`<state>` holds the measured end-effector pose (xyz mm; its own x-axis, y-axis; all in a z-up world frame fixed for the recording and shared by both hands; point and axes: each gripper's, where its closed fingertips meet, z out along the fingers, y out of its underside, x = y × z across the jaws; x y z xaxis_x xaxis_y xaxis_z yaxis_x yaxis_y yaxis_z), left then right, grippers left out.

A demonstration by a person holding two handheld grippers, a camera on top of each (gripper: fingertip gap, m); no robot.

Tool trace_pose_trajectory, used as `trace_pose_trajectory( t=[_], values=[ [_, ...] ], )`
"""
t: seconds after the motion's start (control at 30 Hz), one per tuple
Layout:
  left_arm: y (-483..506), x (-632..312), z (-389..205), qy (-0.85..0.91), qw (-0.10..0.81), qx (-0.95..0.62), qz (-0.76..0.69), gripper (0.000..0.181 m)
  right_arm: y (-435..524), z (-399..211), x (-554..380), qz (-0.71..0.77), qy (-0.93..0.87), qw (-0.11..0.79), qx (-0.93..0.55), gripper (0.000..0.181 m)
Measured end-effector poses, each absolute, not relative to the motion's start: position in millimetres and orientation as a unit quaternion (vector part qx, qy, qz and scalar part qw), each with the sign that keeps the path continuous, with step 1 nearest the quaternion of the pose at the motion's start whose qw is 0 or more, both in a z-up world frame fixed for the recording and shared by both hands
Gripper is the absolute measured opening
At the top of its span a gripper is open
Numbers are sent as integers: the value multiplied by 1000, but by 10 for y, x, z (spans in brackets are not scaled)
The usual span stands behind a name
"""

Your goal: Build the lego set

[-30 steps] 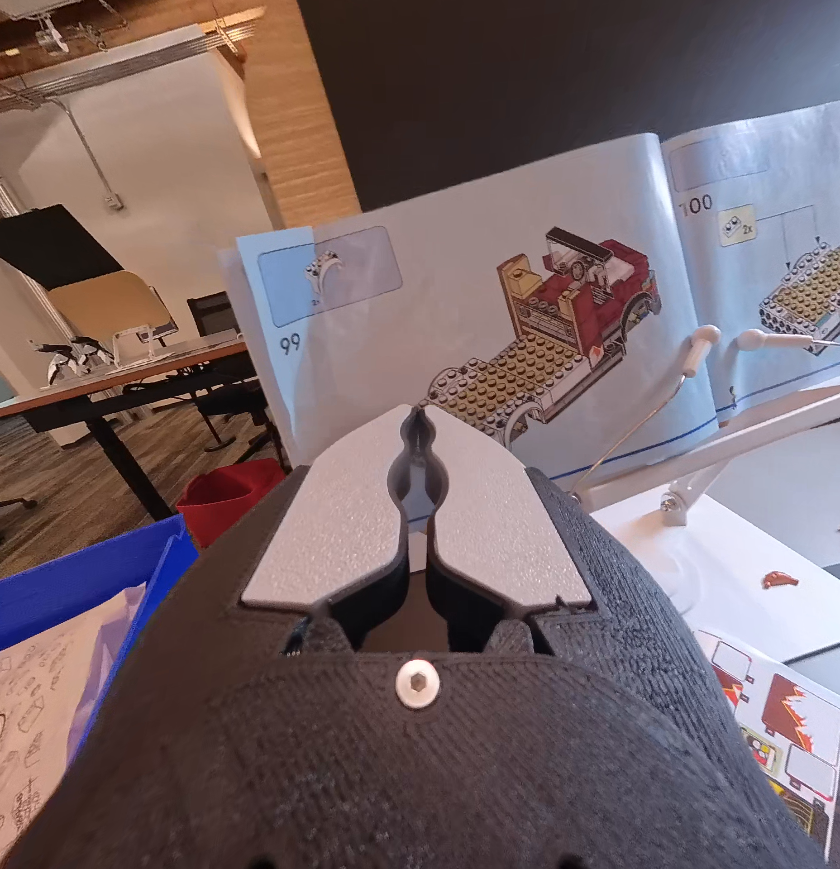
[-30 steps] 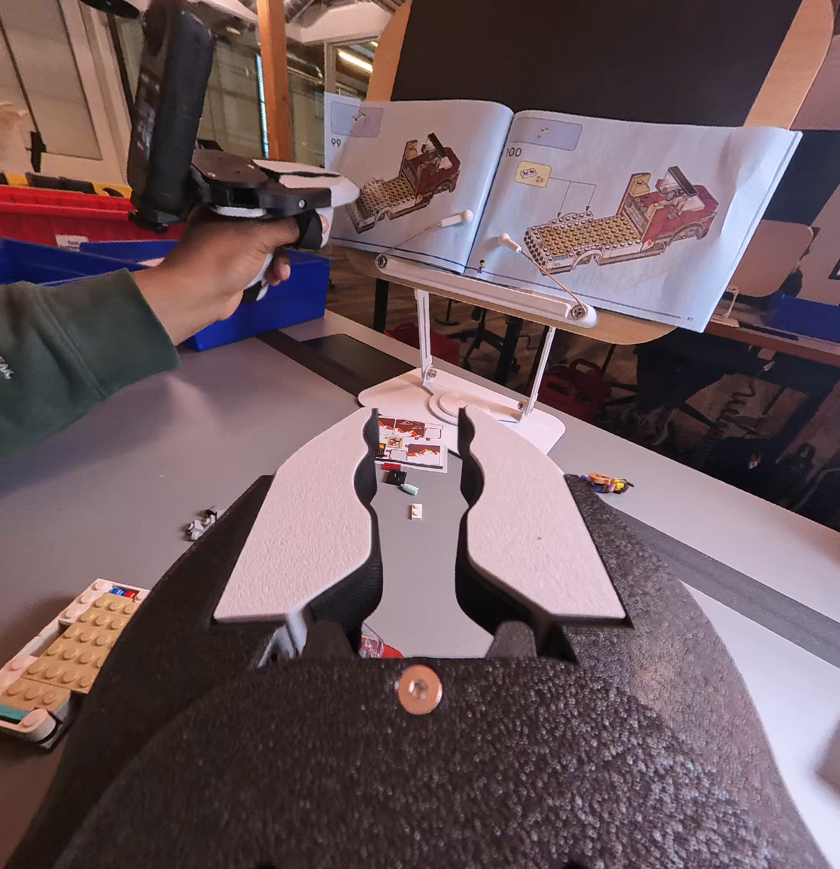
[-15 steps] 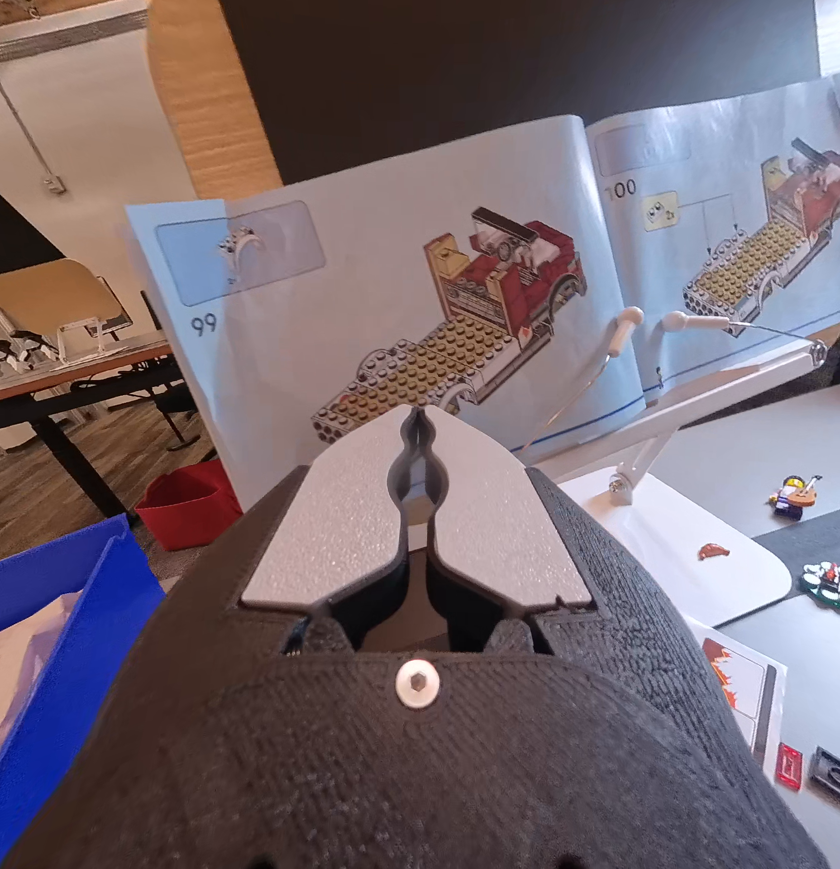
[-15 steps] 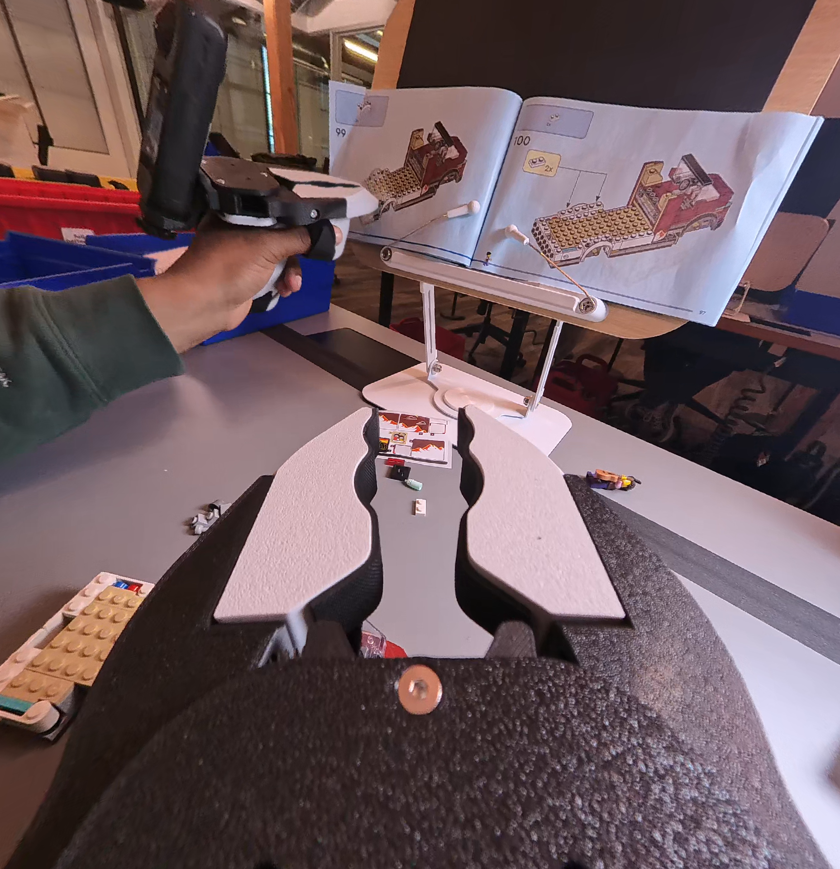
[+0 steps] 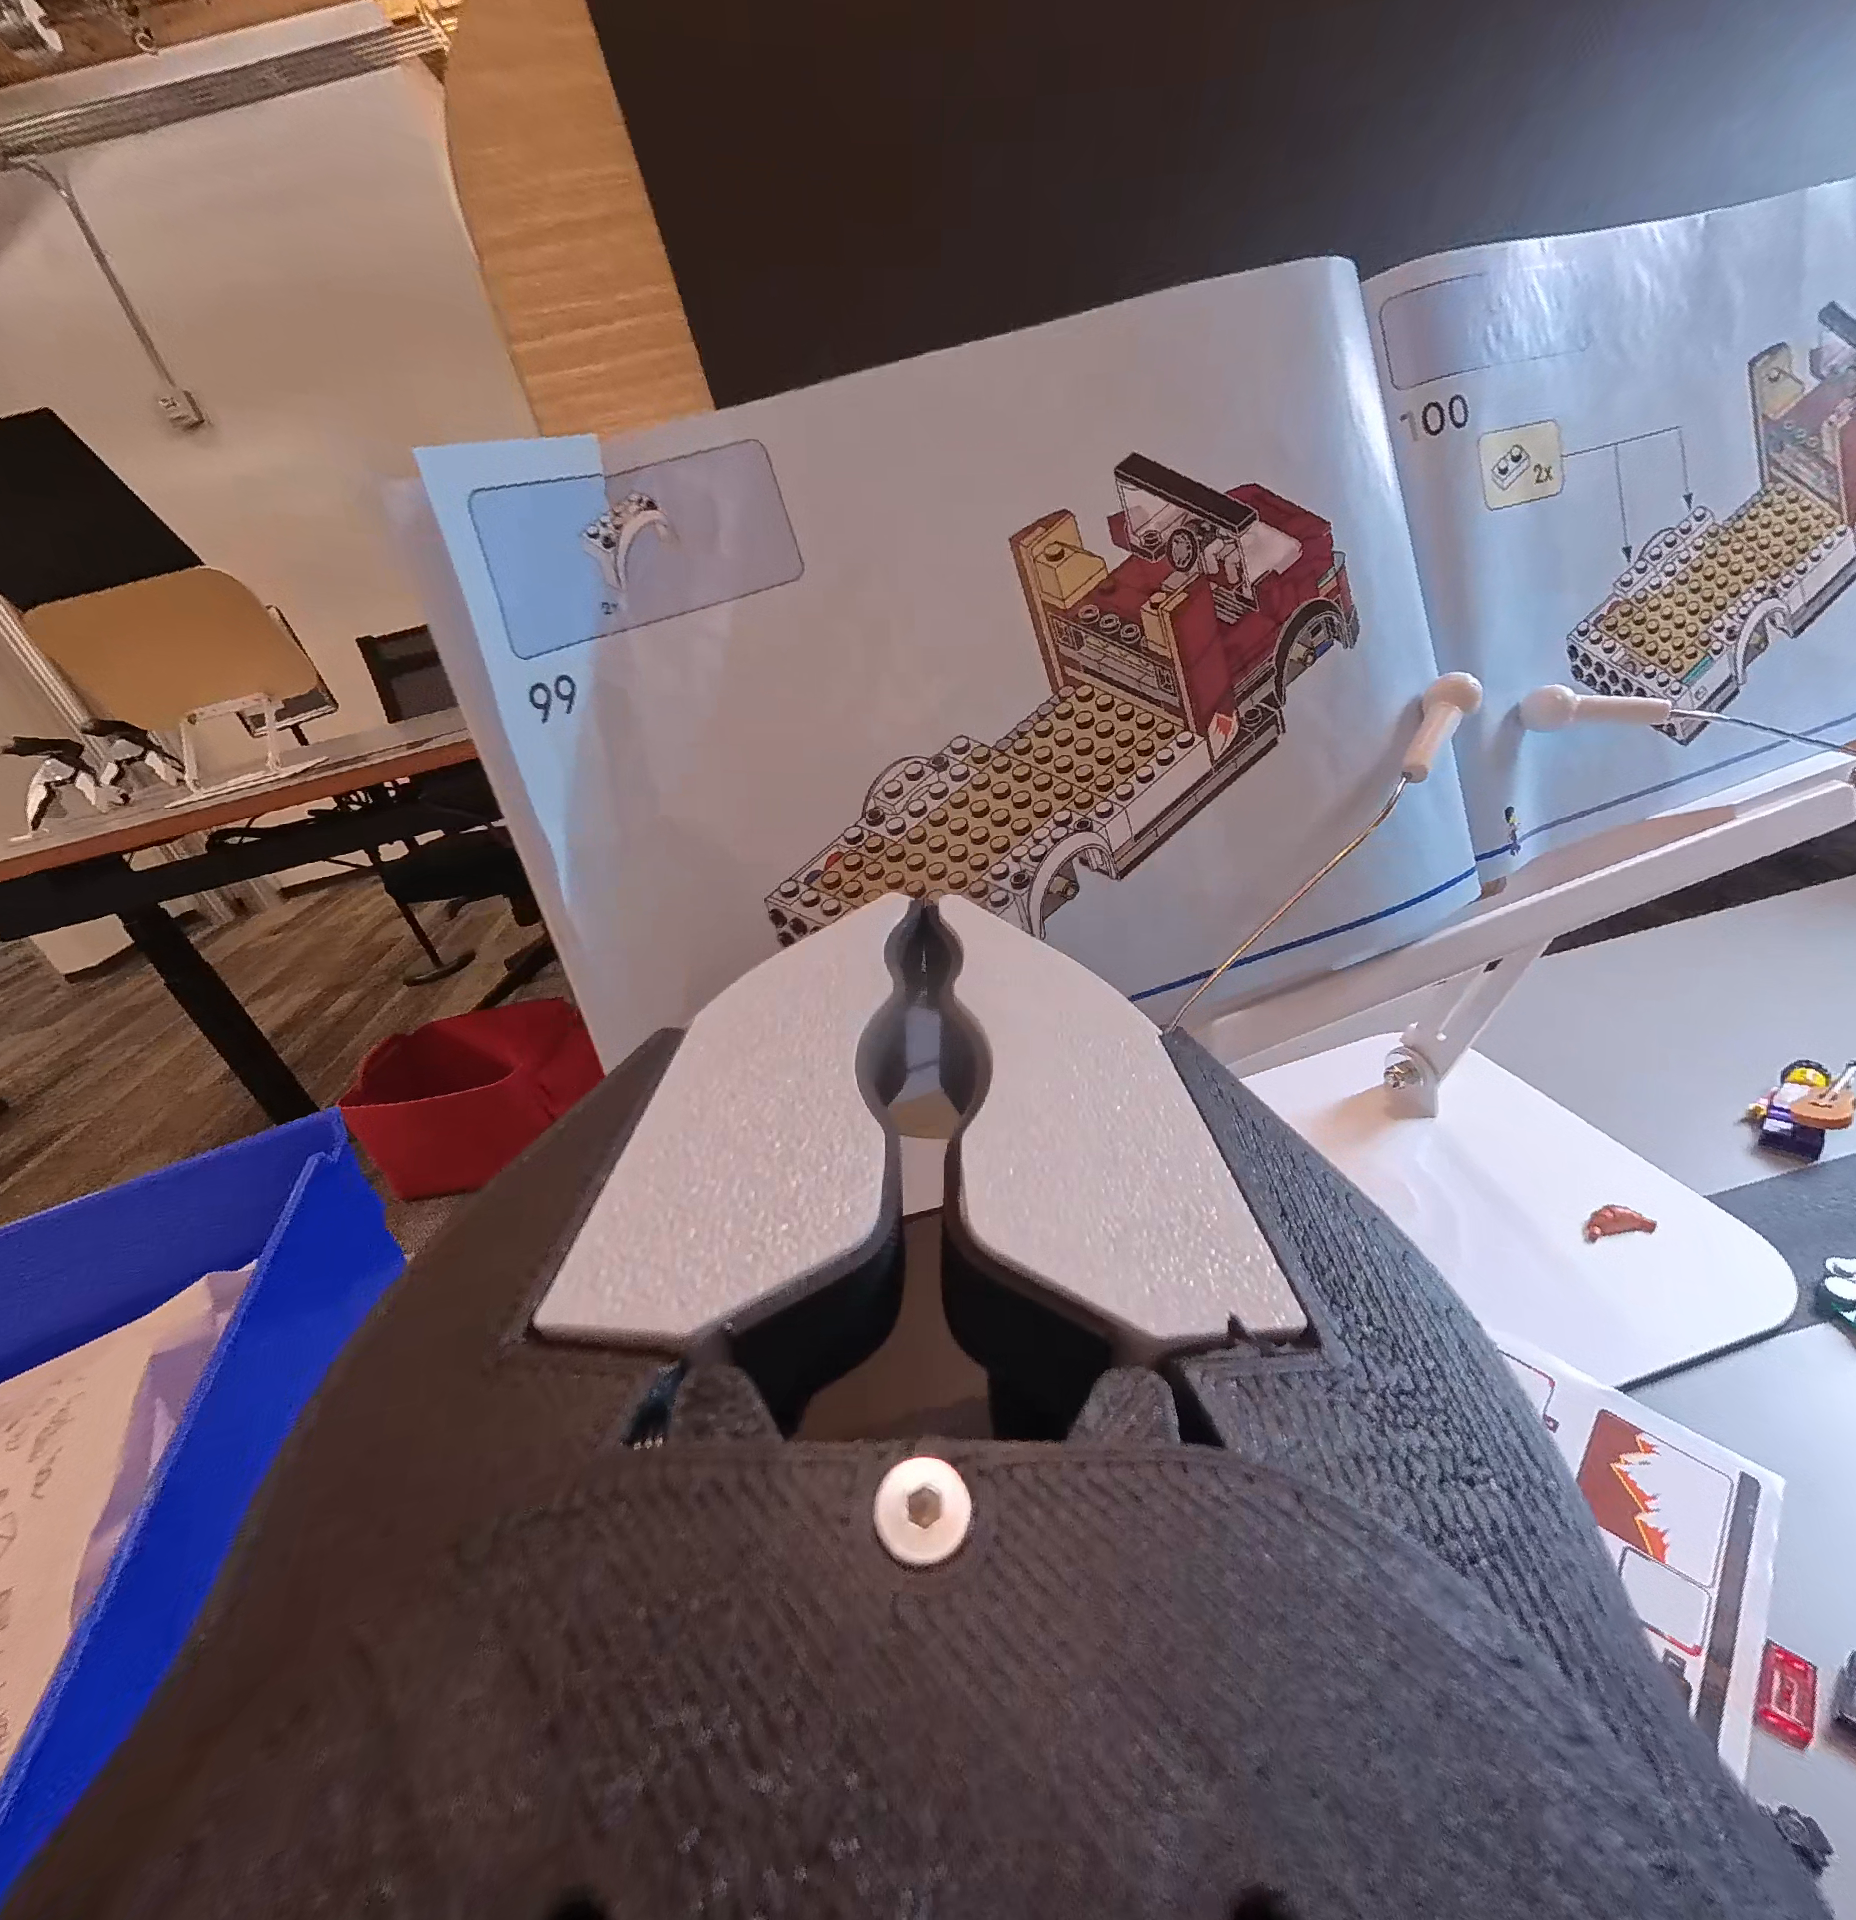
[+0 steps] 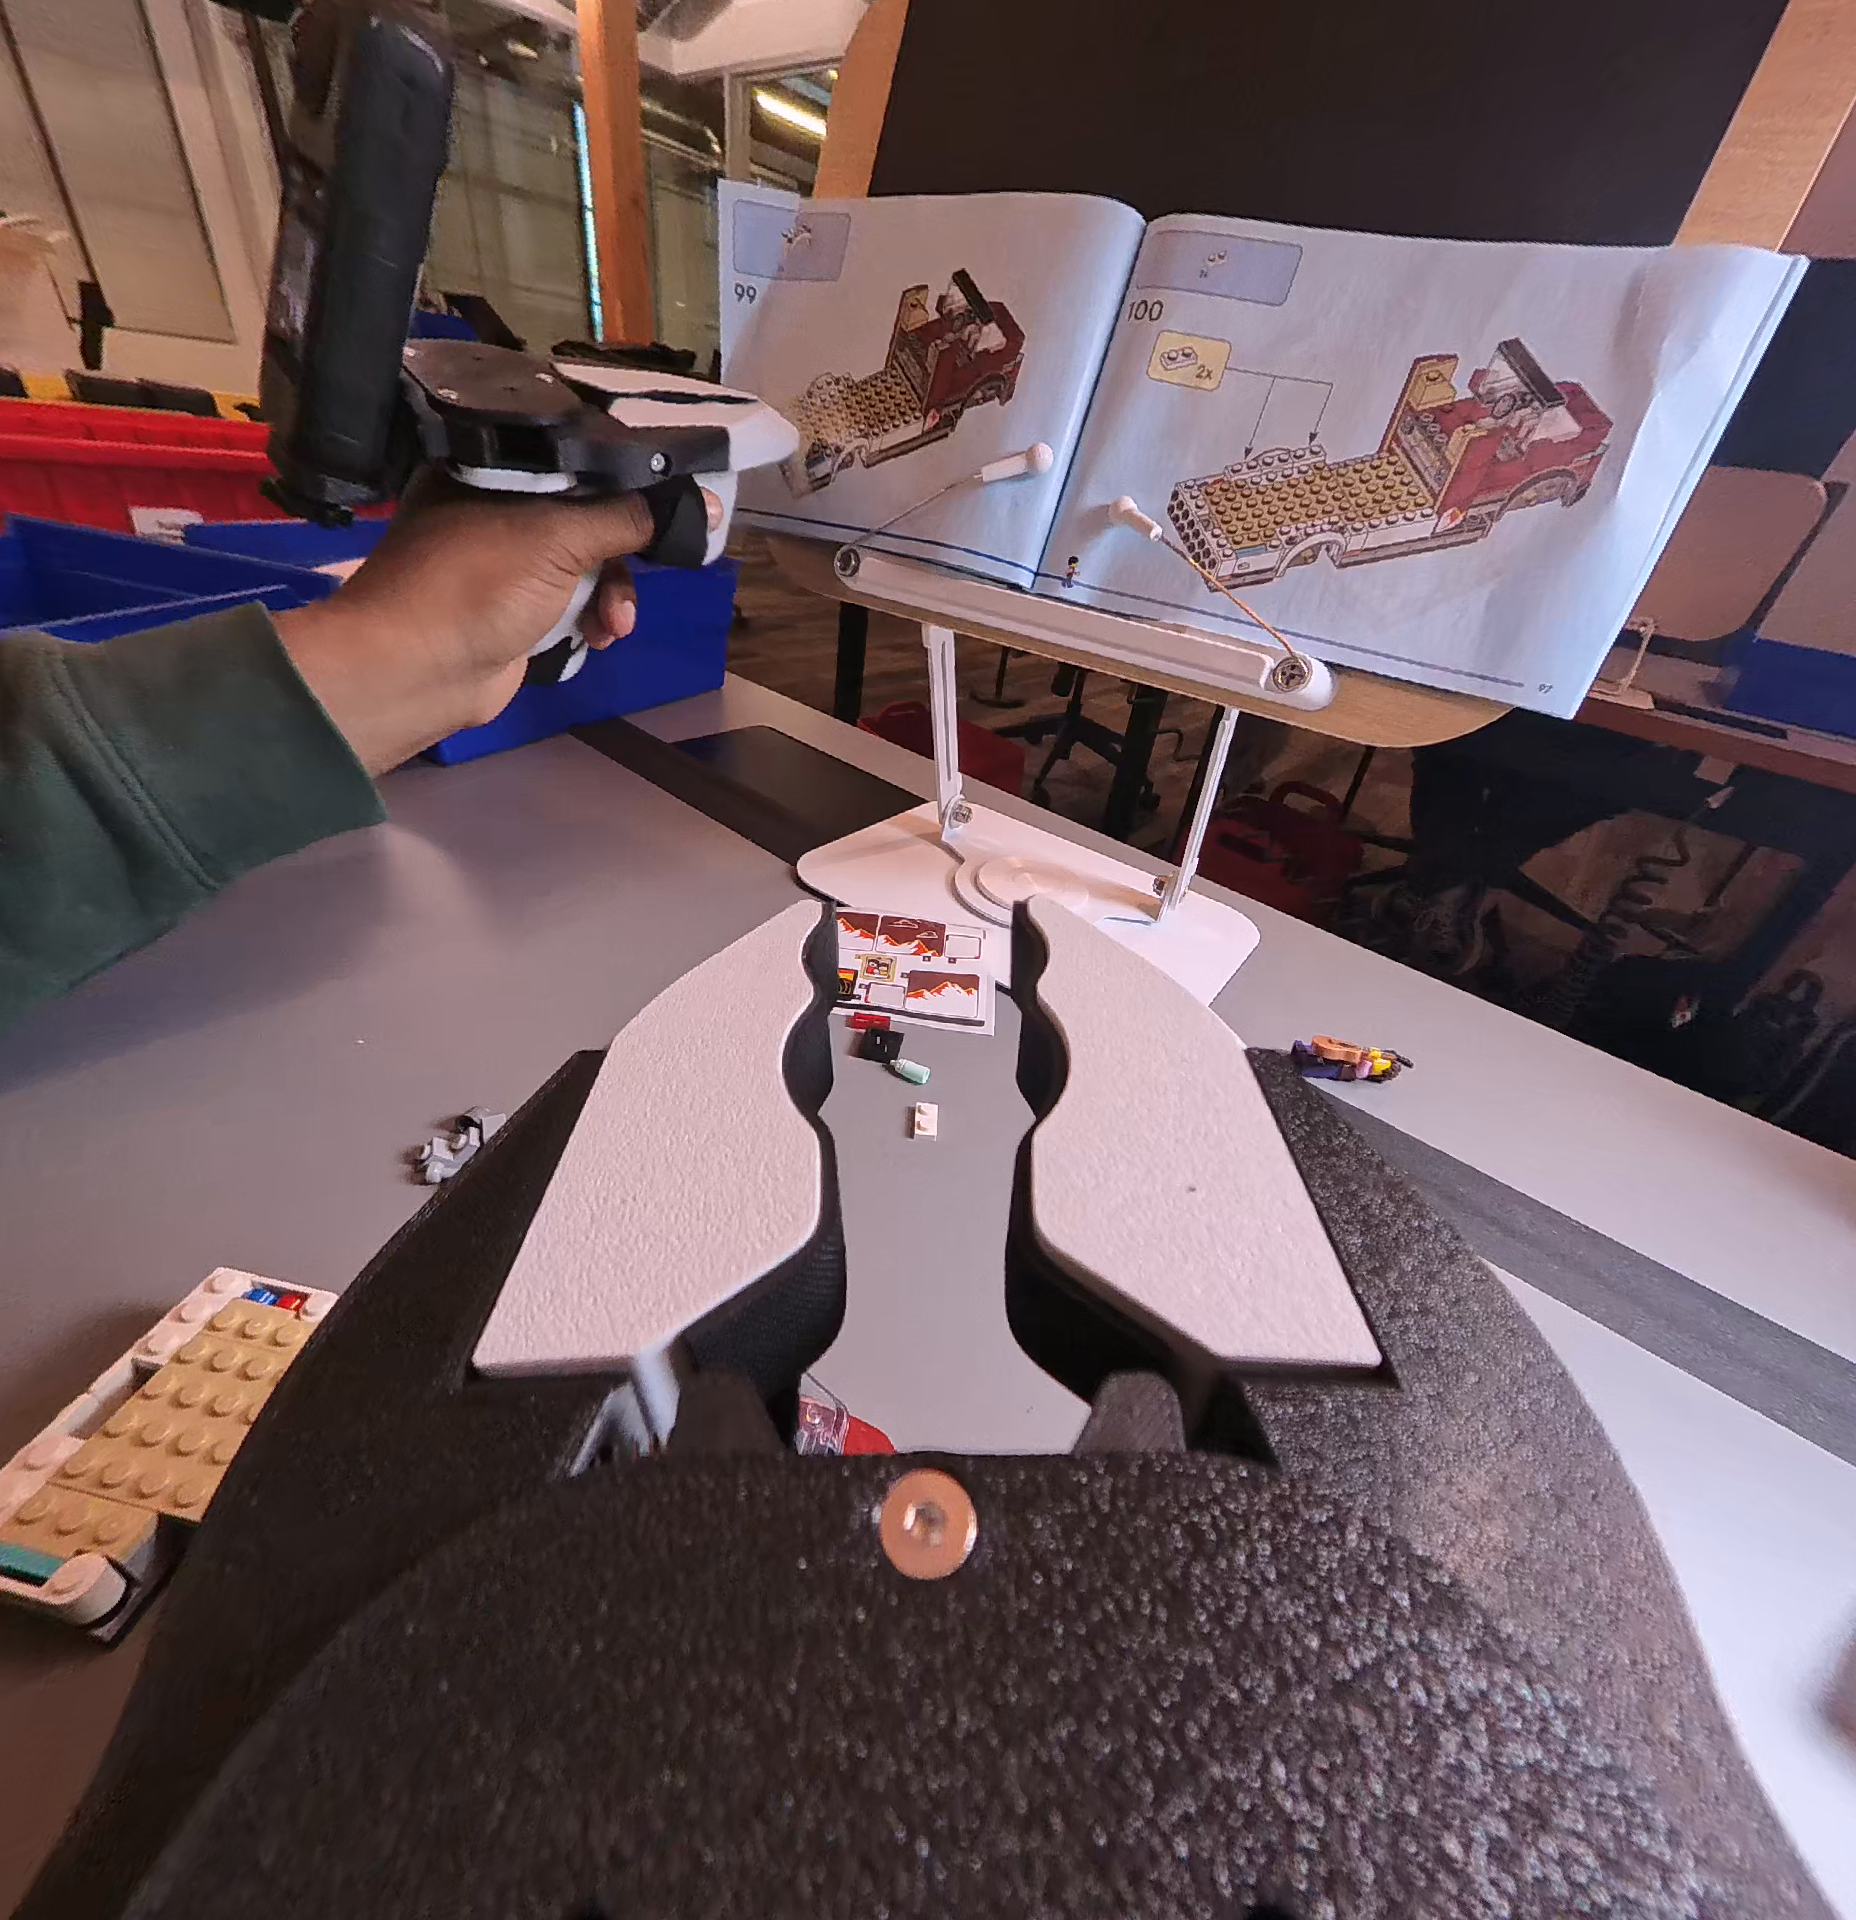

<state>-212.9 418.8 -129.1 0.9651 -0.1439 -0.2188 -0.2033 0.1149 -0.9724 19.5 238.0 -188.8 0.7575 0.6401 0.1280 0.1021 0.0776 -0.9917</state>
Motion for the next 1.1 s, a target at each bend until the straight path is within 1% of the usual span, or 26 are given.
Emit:
trace_pose_trajectory(
  t=[0.23,0.5,0.53,0.67,0.77,0.83,0.9,0.97,1.1],
  values=[
    [3895,-2037,-1020,117,747,-655,-9,0,2309,-1753,217,216,-276,689,-634,35],
    [3289,-1805,-751,148,743,-650,-55,0,2096,-1537,132,214,-305,711,-596,43],
    [3192,-1812,-694,154,744,-648,-58,6,2079,-1524,116,210,-311,711,-595,44],
    [2719,-2007,-382,173,748,-636,-70,12,2030,-1396,99,204,-320,712,-591,46],
    [2363,-2358,-257,194,739,-644,-53,15,1950,-1217,150,206,-319,715,-587,47],
    [2177,-2664,-314,211,712,-668,-45,16,1843,-1162,204,200,-328,711,-589,47],
    [2059,-3036,-513,227,664,-712,-30,17,1707,-1191,273,188,-342,702,-596,47],
    [1982,-3457,-903,238,583,-777,-15,22,1559,-1253,352,177,-354,692,-603,47],
    [1813,-4204,-1921,236,391,-890,-5,27,1339,-1384,508,166,-358,681,-617,44]
  ],
)
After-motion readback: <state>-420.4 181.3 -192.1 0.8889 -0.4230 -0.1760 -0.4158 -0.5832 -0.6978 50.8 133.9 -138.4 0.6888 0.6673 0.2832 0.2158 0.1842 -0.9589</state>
